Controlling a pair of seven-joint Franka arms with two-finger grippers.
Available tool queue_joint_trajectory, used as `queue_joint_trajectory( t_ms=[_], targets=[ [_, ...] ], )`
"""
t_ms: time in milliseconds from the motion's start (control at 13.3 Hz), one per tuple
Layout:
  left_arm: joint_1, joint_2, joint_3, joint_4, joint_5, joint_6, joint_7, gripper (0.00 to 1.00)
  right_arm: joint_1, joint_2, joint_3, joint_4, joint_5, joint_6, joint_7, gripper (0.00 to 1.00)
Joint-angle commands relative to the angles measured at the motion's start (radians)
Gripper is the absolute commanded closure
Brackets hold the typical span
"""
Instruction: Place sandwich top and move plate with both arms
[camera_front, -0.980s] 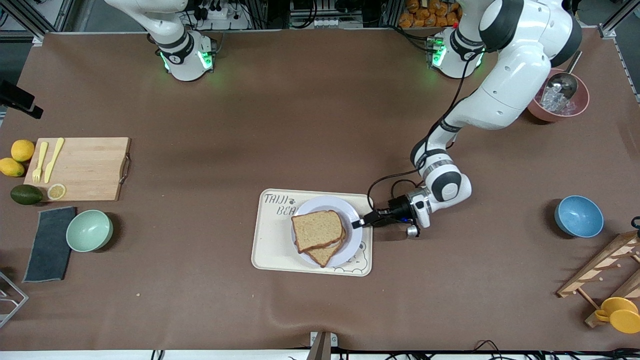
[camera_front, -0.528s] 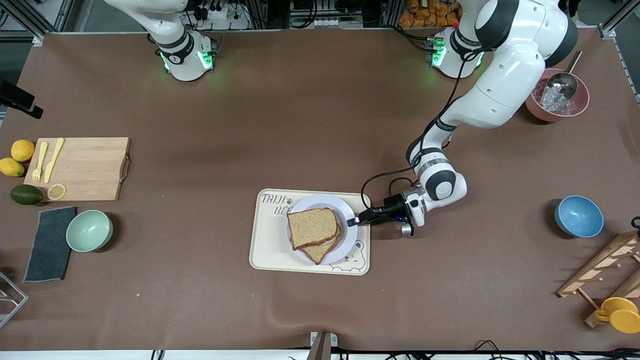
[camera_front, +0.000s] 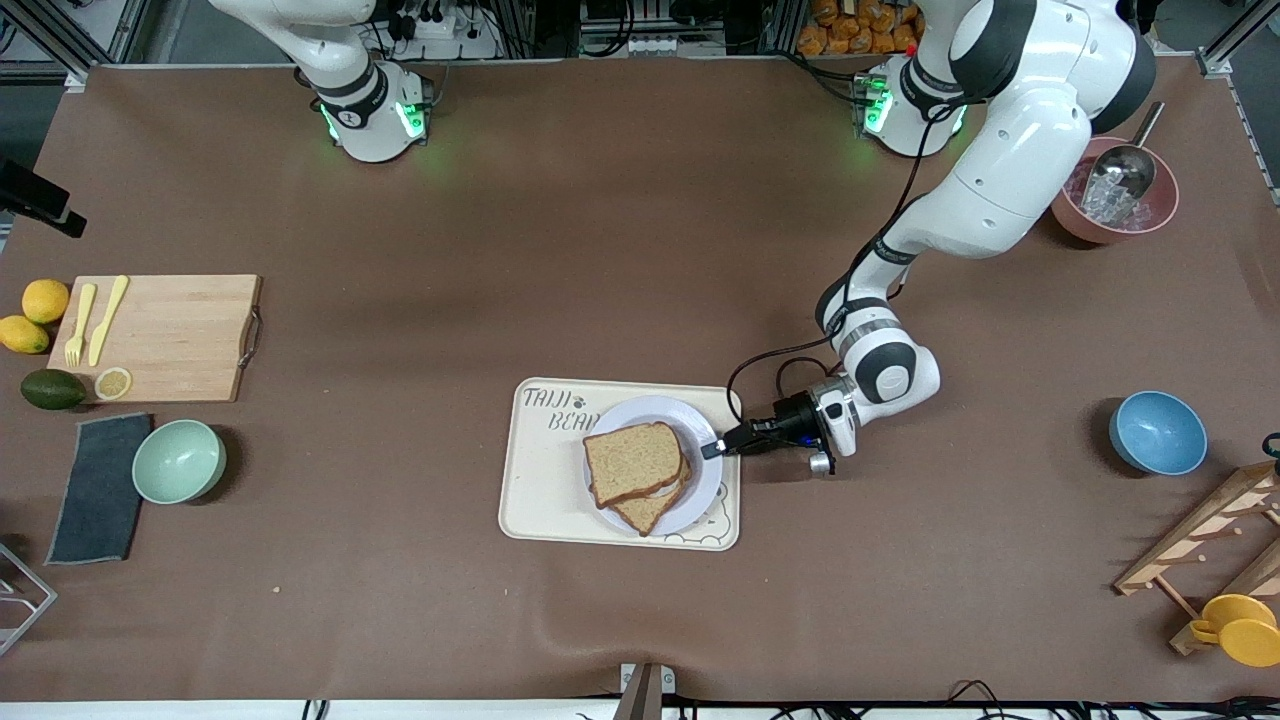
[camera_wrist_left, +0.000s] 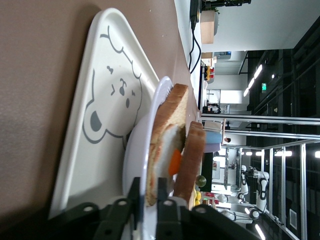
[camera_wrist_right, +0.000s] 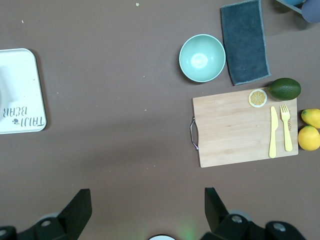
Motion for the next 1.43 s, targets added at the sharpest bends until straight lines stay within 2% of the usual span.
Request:
queue_joint_trajectory(
  t_ms=[0,377,603,754,980,1207,1358],
  targets=[
    [-0.01,-0.001,0.013,-0.001,0.033,0.035,-0.042,0.0,0.002,-0.004,0.003,0.007,-0.011,-0.011,-0.002,0.0],
    [0.029,-0.093,0.013,-0.031,0.245,0.05,-0.267,0.0,0.002,-0.004,0.003,0.007,-0.011,-0.011,-0.002,0.0],
    [0.069,-0.197,0.015,-0.106,0.332,0.05,-0.363,0.0,0.002,-0.004,0.003,0.007,-0.011,-0.011,-0.002,0.0],
    [0.103,-0.298,0.015,-0.146,0.522,0.047,-0.548,0.0,0.002,-0.004,0.003,0.007,-0.011,-0.011,-0.002,0.0],
    [0.166,-0.411,0.013,-0.142,0.864,0.003,-0.784,0.0,0.002,-0.004,0.003,0.007,-0.011,-0.011,-0.002,0.0],
    [0.279,-0.517,0.015,-0.132,1.097,-0.136,-0.903,0.0,0.002,-0.004,0.003,0.007,-0.011,-0.011,-0.002,0.0],
    [0.342,-0.611,0.018,-0.131,1.318,-0.207,-0.992,0.0,0.002,-0.004,0.003,0.007,-0.011,-0.011,-0.002,0.0]
  ],
)
